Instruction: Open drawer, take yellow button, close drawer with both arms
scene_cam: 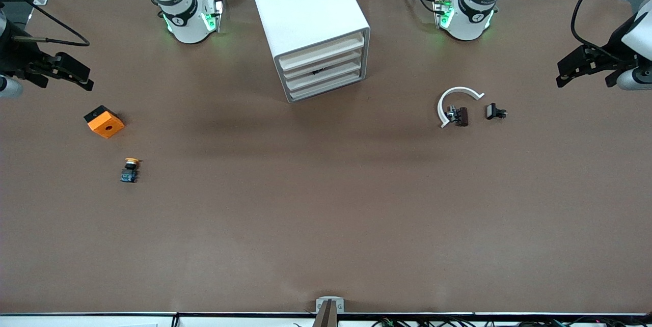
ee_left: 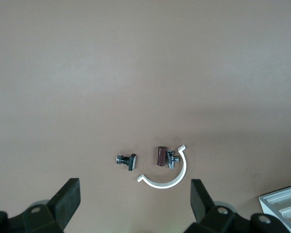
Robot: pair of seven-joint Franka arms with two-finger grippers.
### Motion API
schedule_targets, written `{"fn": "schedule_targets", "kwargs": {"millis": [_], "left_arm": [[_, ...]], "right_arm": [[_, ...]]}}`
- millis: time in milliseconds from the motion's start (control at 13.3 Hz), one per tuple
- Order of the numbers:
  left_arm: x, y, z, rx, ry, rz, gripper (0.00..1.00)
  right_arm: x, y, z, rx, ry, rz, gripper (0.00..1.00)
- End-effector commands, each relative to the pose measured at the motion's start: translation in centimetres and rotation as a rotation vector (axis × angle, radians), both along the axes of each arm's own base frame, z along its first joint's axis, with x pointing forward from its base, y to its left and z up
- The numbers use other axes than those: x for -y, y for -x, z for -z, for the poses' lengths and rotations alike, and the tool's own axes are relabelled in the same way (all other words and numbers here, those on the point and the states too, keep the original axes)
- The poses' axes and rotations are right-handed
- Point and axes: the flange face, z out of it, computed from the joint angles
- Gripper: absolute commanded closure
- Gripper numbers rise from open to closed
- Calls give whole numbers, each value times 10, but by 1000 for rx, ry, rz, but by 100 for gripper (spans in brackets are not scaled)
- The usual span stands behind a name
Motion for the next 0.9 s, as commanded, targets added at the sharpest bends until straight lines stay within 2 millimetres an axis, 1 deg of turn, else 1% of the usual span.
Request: {"fn": "schedule_targets", "kwargs": {"millis": [0,678,829], "left_arm": [[1,-1,-5,-1,13,5,0],[5,-1,-1,-17,11,10,0],[7,2,-1,-33,9,5,0]], "right_arm": [[3,0,-5,-1,-14,12,0],[2,0,-5,-2,-14,13,0],[3,0,-9,6,-15,15,0]]}}
